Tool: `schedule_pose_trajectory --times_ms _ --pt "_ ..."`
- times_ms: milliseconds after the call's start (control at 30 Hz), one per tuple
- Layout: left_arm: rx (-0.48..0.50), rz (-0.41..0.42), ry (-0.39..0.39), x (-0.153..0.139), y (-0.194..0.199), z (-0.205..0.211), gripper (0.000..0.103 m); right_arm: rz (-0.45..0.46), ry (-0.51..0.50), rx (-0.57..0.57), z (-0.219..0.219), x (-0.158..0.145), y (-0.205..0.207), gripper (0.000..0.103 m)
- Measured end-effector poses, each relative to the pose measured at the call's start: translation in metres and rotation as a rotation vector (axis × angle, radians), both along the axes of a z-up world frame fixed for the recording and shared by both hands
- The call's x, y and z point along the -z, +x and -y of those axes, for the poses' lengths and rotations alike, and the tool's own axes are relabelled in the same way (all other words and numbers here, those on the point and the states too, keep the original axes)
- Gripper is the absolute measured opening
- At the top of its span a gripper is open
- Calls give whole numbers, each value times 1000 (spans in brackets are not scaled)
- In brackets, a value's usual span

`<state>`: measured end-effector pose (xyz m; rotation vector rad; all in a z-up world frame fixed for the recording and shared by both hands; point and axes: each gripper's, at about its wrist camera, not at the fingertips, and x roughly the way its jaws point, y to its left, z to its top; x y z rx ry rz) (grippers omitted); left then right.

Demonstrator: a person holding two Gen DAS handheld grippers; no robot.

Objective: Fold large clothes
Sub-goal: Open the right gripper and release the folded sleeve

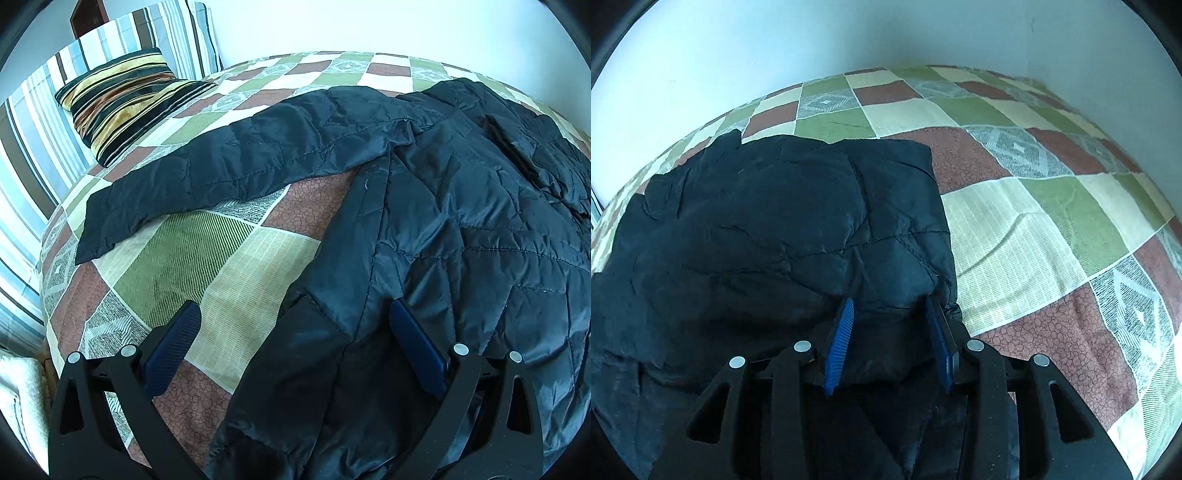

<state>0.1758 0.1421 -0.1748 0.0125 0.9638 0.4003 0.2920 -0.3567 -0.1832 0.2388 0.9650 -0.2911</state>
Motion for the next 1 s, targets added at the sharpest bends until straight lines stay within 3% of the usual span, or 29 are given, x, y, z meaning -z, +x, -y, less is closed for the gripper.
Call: schedule_pose_trajectory --times_ms 167,300,500,633,833,1000 --pt "-2 6 -19 3 0 -3 101 37 -8 2 -2 -10 -5 49" --pt "-7 11 -50 4 0 -7 101 74 -52 25 -5 -31 -25 69" --pt "-13 15 -92 6 0 -11 101 73 -131 46 -6 -39 -60 73" --pt "-13 15 -85 6 0 -9 101 50 -137 60 -4 -27 -75 73" --pt "-11 10 -76 7 1 -7 101 16 -99 81 0 -6 -77 79" --pt "-11 4 -73 8 2 -7 101 -7 -134 81 -6 -2 -73 81"
